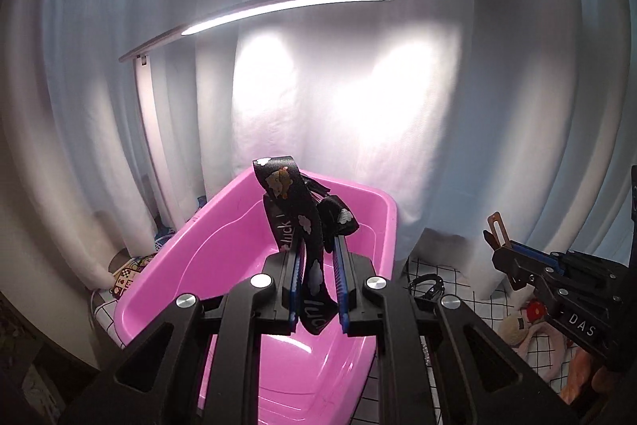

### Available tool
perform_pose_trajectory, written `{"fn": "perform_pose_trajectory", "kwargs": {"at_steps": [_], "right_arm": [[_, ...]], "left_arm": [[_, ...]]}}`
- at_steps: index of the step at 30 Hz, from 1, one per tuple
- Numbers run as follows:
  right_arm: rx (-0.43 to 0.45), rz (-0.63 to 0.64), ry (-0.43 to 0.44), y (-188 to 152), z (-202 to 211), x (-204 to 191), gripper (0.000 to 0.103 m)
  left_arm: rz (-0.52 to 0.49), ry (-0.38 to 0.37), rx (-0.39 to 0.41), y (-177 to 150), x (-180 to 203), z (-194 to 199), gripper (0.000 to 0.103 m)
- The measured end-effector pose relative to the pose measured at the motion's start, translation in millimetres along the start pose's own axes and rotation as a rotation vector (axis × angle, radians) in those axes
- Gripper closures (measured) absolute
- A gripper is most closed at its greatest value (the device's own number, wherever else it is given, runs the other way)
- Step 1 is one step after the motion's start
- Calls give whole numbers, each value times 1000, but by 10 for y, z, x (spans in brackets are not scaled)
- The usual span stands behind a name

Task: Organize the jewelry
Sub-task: 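Carry the lanyard and hairpin over the pink tub and open both tools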

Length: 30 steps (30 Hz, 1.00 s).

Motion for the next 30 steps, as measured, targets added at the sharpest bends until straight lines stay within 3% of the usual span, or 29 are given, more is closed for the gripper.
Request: {"fn": "perform_pose_trajectory", "kwargs": {"at_steps": [5,10,18,30], "right_arm": [[-40,36,93,381,-531,-283,90],[-159,21,186,525,-1188,-422,90],[-400,-20,246,471,-2167,-446,90],[-703,-77,245,197,-3008,-487,90]], "left_arm": [[28,38,-59,139,-319,-276,89],[44,85,-169,91,-559,-702,89],[100,139,-362,-97,-857,-1249,89],[217,194,-641,-411,-1149,-1878,89]]}}
Point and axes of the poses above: each gripper's, at about its wrist camera, not at the fingertips, and z roughly against the way its jaws point, x to its right, y to its top, the point moved 5 cm from there along -z, roughly the way its jaws point, and after that the axes turned 13 degrees about z, right-handed, at the moved point
